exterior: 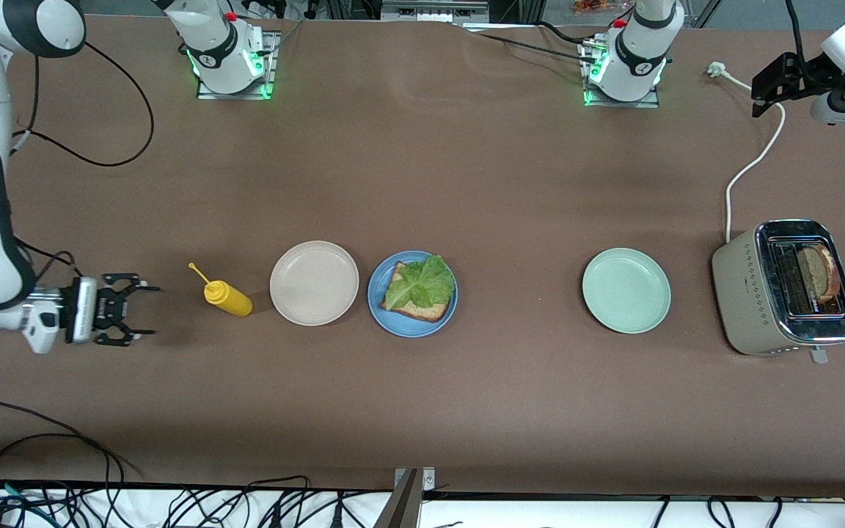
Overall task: Make sandwich in blue plate with both arms
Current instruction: 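Open the right gripper and withdraw it away from the bottle, then lower the left gripper into the toaster and grasp the bread slice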
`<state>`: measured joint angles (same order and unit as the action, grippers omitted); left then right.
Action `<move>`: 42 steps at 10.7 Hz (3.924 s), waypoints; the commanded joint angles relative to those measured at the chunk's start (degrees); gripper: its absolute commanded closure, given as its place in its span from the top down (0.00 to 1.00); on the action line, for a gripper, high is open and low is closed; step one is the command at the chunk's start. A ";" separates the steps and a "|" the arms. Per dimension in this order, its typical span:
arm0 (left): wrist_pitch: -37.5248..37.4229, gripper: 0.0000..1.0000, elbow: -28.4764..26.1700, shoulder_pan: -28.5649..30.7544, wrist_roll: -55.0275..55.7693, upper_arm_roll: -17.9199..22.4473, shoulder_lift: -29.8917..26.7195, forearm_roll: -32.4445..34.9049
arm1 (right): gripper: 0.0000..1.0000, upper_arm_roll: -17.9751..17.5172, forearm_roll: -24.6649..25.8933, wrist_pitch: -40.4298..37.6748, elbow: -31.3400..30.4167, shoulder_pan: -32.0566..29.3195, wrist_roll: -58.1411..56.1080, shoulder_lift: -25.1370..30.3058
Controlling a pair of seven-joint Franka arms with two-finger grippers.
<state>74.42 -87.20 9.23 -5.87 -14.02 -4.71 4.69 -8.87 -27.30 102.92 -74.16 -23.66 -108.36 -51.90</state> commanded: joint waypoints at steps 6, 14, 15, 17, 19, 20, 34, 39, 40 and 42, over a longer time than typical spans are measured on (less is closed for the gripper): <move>-0.50 1.00 0.89 0.35 0.33 -0.22 0.22 -1.00 | 1.00 0.17 21.66 -15.01 4.02 4.58 62.75 18.04; -0.50 1.00 0.98 0.52 0.16 -0.04 0.40 -0.82 | 1.00 4.70 25.10 -15.30 -14.85 16.51 95.25 41.50; -0.50 1.00 0.89 0.87 0.16 -0.04 0.49 -0.73 | 1.00 7.79 25.45 -14.24 -16.53 19.50 96.48 42.74; -0.50 1.00 0.98 1.22 0.16 -0.04 0.49 -0.73 | 1.00 8.25 26.50 -10.04 -22.22 20.41 97.55 46.60; -0.50 1.00 0.98 1.31 -0.19 0.13 0.49 -0.73 | 1.00 15.41 26.42 -8.69 -25.68 27.48 97.64 49.78; -0.50 1.00 0.89 2.10 -0.46 0.66 0.49 -0.73 | 1.00 22.77 26.16 -9.48 -25.08 34.84 97.46 50.13; 32.10 1.00 -0.16 20.12 -19.44 1.98 23.76 -0.82 | 1.00 24.16 26.33 -6.49 -20.50 36.58 97.20 45.66; 32.54 0.79 -2.52 21.62 -20.15 2.07 29.49 0.06 | 1.00 24.34 26.25 -7.81 -19.37 35.97 98.78 43.55; 32.63 0.64 -2.71 21.62 -19.97 2.15 29.84 0.67 | 1.00 24.51 26.94 -8.25 -19.10 35.88 98.09 43.63; 32.28 0.01 -2.80 20.92 -18.75 1.89 30.11 7.50 | 1.00 24.34 28.00 -8.96 -19.01 35.97 97.99 43.63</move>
<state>106.40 -89.47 30.24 -24.54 -11.51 25.74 6.95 15.38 -0.74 95.85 -95.04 12.18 -10.58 -7.79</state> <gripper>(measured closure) 0.308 0.000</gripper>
